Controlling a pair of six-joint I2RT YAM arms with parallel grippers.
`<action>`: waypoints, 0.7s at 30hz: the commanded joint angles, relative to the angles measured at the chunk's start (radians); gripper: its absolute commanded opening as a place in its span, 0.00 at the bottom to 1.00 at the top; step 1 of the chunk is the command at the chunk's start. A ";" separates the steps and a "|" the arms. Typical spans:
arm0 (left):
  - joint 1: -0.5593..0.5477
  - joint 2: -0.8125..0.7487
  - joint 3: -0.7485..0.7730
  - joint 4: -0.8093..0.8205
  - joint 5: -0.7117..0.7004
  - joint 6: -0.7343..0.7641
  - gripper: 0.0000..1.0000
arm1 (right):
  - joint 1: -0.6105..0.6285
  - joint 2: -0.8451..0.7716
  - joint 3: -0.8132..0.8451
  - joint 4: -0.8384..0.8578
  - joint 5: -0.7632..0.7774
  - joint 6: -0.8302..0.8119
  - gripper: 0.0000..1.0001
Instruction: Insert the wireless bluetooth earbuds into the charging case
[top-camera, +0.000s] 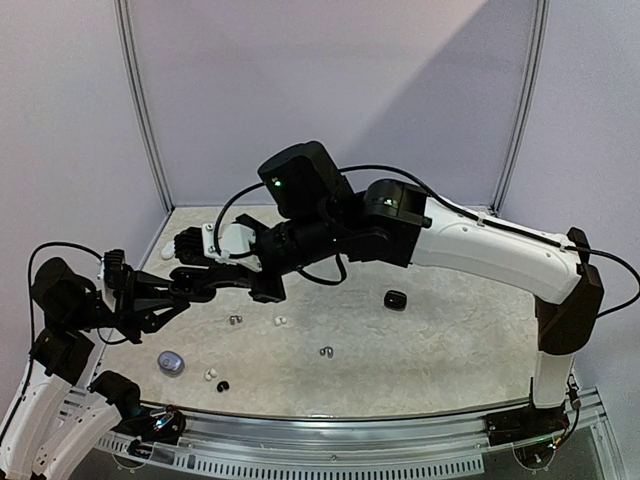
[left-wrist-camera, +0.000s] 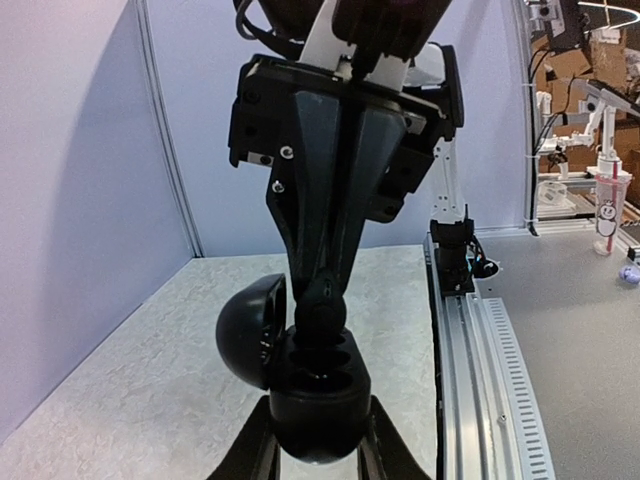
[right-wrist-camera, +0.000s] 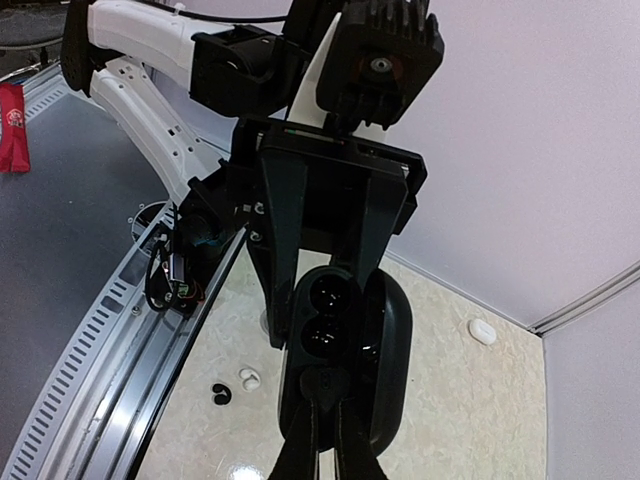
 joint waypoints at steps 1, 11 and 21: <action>-0.016 0.002 0.020 -0.004 -0.003 0.025 0.00 | 0.008 0.027 0.022 -0.031 0.023 -0.005 0.00; -0.016 -0.001 0.015 0.015 -0.004 0.029 0.00 | 0.008 0.033 0.015 -0.044 0.045 -0.011 0.00; -0.016 0.000 0.013 0.018 -0.002 0.022 0.00 | 0.008 0.041 0.015 -0.015 0.075 -0.004 0.24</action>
